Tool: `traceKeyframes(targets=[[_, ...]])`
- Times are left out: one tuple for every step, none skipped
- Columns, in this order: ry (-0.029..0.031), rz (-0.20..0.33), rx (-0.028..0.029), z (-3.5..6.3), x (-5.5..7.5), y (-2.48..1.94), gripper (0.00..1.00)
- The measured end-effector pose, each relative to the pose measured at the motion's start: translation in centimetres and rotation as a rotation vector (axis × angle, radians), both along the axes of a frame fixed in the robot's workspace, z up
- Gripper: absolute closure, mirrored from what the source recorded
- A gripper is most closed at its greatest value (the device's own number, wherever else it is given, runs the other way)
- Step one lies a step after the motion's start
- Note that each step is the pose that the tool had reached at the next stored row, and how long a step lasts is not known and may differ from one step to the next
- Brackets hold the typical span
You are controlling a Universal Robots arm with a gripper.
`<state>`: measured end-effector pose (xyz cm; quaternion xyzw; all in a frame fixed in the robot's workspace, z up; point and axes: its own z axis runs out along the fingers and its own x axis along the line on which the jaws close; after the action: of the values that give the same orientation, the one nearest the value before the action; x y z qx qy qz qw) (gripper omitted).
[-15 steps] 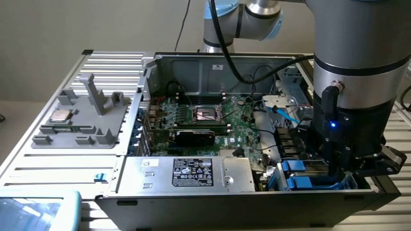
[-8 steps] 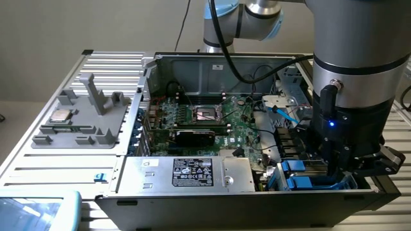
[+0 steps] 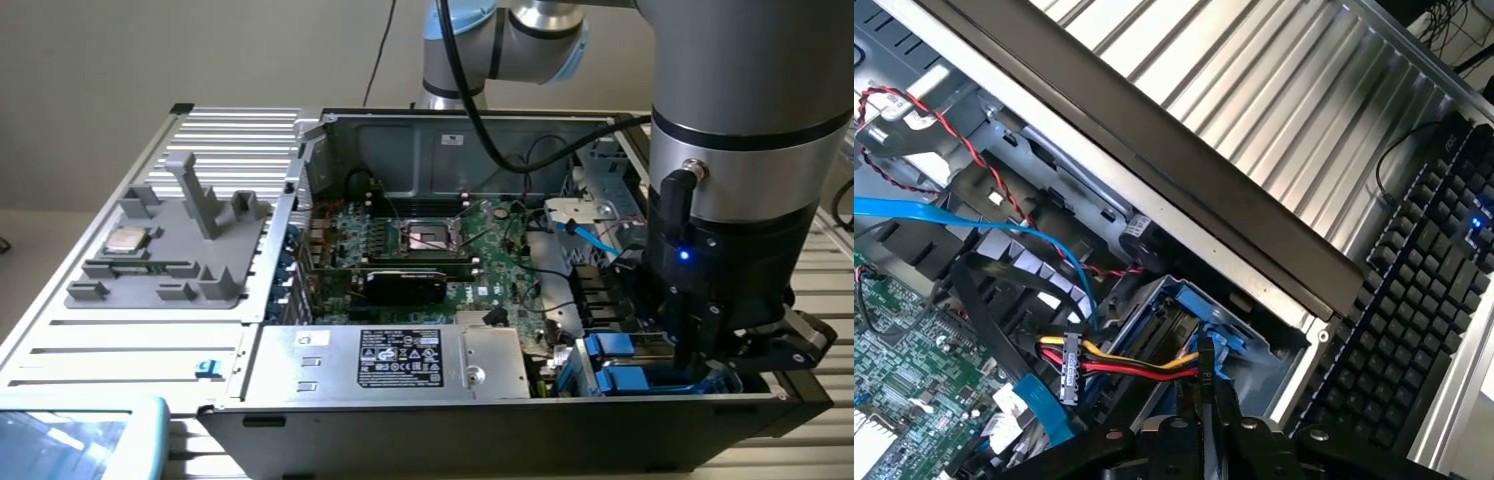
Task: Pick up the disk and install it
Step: 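Insert the first disk wire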
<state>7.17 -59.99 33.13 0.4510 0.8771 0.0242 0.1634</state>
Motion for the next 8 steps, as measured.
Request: traceKeyframes(targets=[[0.0030, -0.013, 0.0000, -0.01, 0.00, 0.00, 0.84], [0.0055, -0.024, 0.0000, 0.00, 0.00, 0.00, 0.84], [0.0072, -0.036, 0.0001, -0.01, 0.00, 0.00, 0.84], [0.0074, -0.037, 0.0001, -0.01, 0.01, 0.00, 0.84], [0.0074, -0.037, 0.0000, 0.00, 0.01, 0.00, 0.84], [0.0074, -0.037, 0.0000, -0.01, 0.01, 0.00, 0.84], [0.0075, -0.037, 0.0000, 0.00, 0.01, 0.00, 0.84], [0.0074, -0.037, 0.0000, 0.00, 0.01, 0.00, 0.84]])
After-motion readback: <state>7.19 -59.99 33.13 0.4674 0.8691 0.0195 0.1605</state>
